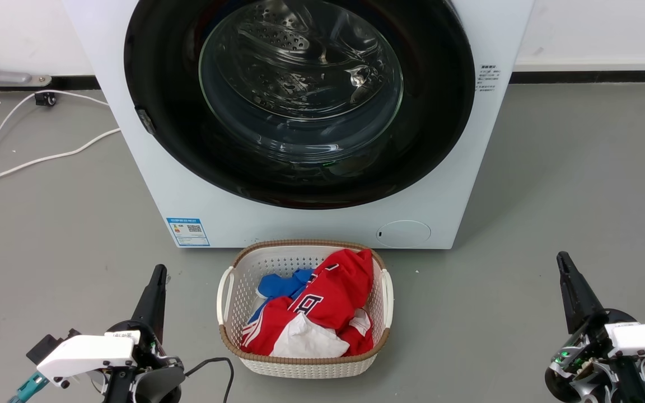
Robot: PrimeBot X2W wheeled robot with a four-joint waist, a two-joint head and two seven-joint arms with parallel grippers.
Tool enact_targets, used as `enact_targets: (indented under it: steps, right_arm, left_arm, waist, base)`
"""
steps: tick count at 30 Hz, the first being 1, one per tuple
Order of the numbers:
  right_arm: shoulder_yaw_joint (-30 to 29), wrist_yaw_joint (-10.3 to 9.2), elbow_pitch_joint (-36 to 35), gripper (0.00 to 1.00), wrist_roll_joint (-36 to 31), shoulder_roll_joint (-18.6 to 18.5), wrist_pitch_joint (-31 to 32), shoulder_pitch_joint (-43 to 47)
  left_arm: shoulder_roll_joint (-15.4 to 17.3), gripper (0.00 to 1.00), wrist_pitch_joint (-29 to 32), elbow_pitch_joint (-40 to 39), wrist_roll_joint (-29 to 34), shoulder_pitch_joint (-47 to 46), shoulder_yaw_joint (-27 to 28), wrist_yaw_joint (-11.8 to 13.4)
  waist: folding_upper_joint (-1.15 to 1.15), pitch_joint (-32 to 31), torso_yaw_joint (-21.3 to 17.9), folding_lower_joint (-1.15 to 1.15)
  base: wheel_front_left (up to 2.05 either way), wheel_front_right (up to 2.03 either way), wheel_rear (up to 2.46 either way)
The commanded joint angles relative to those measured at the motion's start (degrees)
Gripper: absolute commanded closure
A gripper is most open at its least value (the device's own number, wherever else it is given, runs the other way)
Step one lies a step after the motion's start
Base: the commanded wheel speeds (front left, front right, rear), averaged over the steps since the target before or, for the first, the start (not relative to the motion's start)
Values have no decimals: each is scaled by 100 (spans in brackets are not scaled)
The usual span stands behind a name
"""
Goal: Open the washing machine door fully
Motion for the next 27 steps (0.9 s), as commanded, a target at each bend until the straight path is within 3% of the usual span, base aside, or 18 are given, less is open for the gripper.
enact_targets:
  steps: [1,7,8,20,27]
  right_arm:
    - [-8,17,4,100,-24,19,16,-51]
    - [-12,17,5,100,-28,22,21,-51]
    - [-5,0,2,0,-5,3,2,-1]
    - [152,0,-141,0,-193,13,-296,198]
    - [203,1,-332,0,-790,16,-481,232]
  left_arm:
    - [-3,100,7,2,26,21,19,-19]
    - [-4,100,9,2,28,21,20,-19]
    - [-1,0,0,2,1,0,2,0]
    - [4,0,-282,-112,129,60,-350,3]
    - [41,0,-484,-294,506,72,-496,1]
  waist:
    - [0,0,0,0]
    - [0,0,0,0]
    - [0,0,0,0]
    - [0,-6,-12,0]
    - [0,-5,-15,0]
  base:
    - [0,0,0]
    - [0,0,0]
    - [0,0,0]
    - [0,0,0]
    - [0,0,0]
